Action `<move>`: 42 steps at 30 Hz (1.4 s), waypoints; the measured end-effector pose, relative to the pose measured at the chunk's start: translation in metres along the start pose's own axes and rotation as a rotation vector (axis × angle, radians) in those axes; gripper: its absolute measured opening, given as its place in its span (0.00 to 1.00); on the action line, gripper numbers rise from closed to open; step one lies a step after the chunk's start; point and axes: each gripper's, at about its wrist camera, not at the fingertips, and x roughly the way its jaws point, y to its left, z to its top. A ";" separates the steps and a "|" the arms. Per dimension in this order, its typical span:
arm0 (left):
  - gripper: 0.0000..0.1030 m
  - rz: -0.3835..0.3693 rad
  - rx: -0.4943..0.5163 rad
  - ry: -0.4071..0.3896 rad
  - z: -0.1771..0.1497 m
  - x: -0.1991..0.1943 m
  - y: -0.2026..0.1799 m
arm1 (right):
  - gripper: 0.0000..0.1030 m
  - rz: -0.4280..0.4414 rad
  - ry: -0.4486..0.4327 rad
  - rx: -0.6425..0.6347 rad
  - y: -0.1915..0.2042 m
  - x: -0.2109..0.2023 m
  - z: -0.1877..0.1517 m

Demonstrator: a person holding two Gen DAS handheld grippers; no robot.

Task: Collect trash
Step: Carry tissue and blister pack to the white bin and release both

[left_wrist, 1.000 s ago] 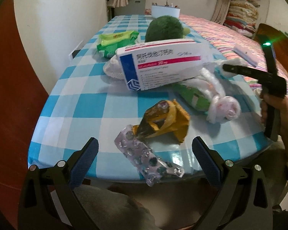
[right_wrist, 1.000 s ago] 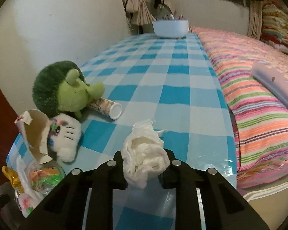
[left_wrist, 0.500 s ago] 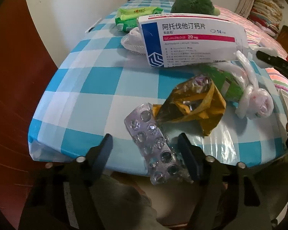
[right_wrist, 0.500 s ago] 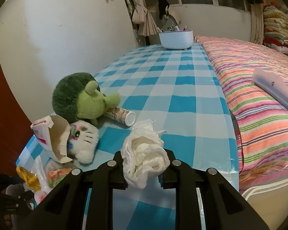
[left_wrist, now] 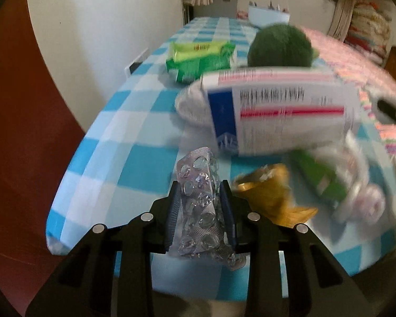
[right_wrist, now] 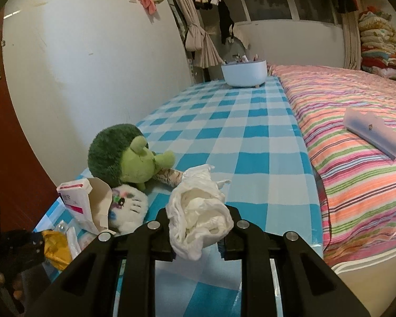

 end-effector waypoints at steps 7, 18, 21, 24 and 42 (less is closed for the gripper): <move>0.29 -0.004 -0.021 -0.186 0.038 -0.030 -0.009 | 0.20 -0.015 -0.059 -0.009 -0.001 -0.020 0.002; 0.29 -0.147 0.029 -0.354 0.075 -0.044 -0.064 | 0.20 -0.087 -0.086 -0.011 -0.018 -0.041 -0.005; 0.29 -0.170 0.077 -0.346 0.078 -0.038 -0.084 | 0.20 -0.110 -0.103 -0.011 -0.022 -0.049 -0.007; 0.29 -0.203 0.140 -0.330 0.079 -0.032 -0.108 | 0.20 -0.129 -0.117 -0.008 -0.027 -0.058 -0.008; 0.29 -0.471 0.374 -0.314 0.071 -0.047 -0.239 | 0.20 -0.329 -0.161 0.045 -0.074 -0.120 -0.027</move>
